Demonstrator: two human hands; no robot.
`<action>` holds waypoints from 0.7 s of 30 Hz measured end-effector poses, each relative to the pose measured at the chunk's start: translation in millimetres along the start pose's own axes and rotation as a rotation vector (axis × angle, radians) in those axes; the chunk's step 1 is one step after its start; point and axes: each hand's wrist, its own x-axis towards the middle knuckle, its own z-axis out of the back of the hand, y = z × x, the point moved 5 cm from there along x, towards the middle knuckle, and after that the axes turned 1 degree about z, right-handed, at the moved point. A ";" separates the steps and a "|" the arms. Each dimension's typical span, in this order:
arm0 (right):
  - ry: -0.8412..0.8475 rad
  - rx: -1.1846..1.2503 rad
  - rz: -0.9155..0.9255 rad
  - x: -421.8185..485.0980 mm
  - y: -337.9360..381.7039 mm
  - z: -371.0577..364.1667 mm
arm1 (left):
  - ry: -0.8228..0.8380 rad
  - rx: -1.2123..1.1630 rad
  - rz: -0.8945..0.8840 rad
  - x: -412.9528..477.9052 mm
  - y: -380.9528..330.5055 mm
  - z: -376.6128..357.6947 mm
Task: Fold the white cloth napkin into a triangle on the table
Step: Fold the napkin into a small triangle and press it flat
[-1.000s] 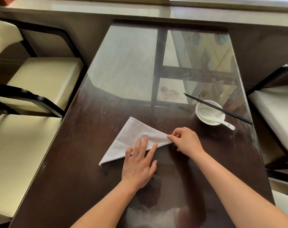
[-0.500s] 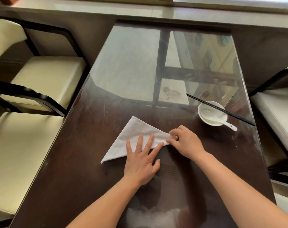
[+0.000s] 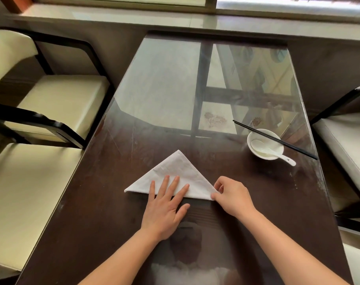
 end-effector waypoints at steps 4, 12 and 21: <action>-0.088 0.051 0.081 -8.8 -1.6 -4.1 | -0.049 0.007 0.104 -6.3 18.9 0.6; -0.166 -0.427 0.392 -21.0 18.8 -43.7 | -0.054 0.042 0.288 5.3 41.7 -0.5; -0.116 -0.499 0.344 -17.3 8.9 -52.5 | 0.017 0.025 0.285 7.1 44.5 2.8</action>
